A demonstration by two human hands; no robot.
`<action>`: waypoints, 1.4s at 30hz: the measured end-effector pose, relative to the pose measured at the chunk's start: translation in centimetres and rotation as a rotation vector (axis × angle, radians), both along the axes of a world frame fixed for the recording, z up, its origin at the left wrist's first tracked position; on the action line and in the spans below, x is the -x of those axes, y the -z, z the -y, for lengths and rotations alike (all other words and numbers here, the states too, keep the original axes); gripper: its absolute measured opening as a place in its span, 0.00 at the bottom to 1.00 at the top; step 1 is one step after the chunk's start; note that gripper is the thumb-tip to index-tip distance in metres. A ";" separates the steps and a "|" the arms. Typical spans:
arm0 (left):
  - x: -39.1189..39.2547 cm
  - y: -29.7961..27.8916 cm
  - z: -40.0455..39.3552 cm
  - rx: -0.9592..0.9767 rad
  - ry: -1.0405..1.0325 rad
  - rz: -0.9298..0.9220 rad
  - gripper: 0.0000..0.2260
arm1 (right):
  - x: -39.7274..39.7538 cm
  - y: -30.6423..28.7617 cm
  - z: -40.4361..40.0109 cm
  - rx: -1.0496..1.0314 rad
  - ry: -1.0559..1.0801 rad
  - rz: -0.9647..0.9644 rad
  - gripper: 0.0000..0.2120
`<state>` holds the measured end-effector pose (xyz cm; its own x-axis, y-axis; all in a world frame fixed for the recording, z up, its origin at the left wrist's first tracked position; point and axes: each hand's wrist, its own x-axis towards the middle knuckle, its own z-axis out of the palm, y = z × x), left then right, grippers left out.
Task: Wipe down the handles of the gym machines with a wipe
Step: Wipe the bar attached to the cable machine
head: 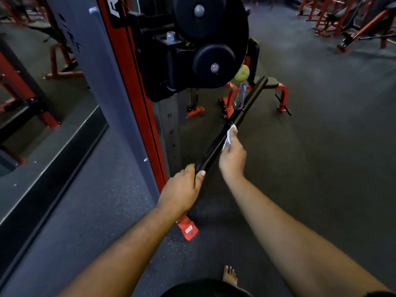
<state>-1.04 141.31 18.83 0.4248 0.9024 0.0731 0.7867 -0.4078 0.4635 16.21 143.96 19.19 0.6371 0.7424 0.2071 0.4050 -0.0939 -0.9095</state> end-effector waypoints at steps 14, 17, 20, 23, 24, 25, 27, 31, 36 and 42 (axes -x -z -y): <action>2.0 -0.2 -0.6 0.051 0.009 -0.033 0.18 | -5.9 -0.4 -0.4 0.169 -0.245 1.123 0.31; 2.3 -0.1 -0.9 0.008 -0.012 -0.072 0.17 | -1.4 1.0 1.1 0.016 -0.425 0.998 0.28; 2.8 0.1 -1.2 -0.014 0.004 -0.085 0.17 | 1.4 1.8 2.9 -0.014 -0.768 1.040 0.31; 3.4 0.1 -1.1 -0.003 0.001 -0.074 0.17 | -2.3 0.8 1.0 -0.011 -0.665 1.262 0.33; 3.4 -0.1 -1.0 -0.009 -0.003 -0.069 0.18 | -4.1 0.4 0.2 0.037 -0.549 1.256 0.33; 3.4 -0.1 -1.0 -0.018 -0.004 -0.067 0.18 | -5.9 0.0 -0.2 0.082 -0.431 1.181 0.33; 3.1 -0.5 -0.8 -0.032 0.002 -0.062 0.19 | -6.5 0.0 -0.2 0.080 -0.289 1.010 0.34; 2.8 -0.6 -1.0 -0.051 0.013 -0.061 0.17 | 0.9 2.6 2.8 -0.140 -0.514 0.780 0.29; 3.5 -0.4 -1.1 -0.022 0.004 -0.078 0.18 | -1.8 2.3 2.3 -0.137 -0.723 1.245 0.37; 2.7 -0.8 -0.7 -0.035 0.007 -0.047 0.18 | -3.4 1.3 1.3 -0.049 -0.331 0.824 0.36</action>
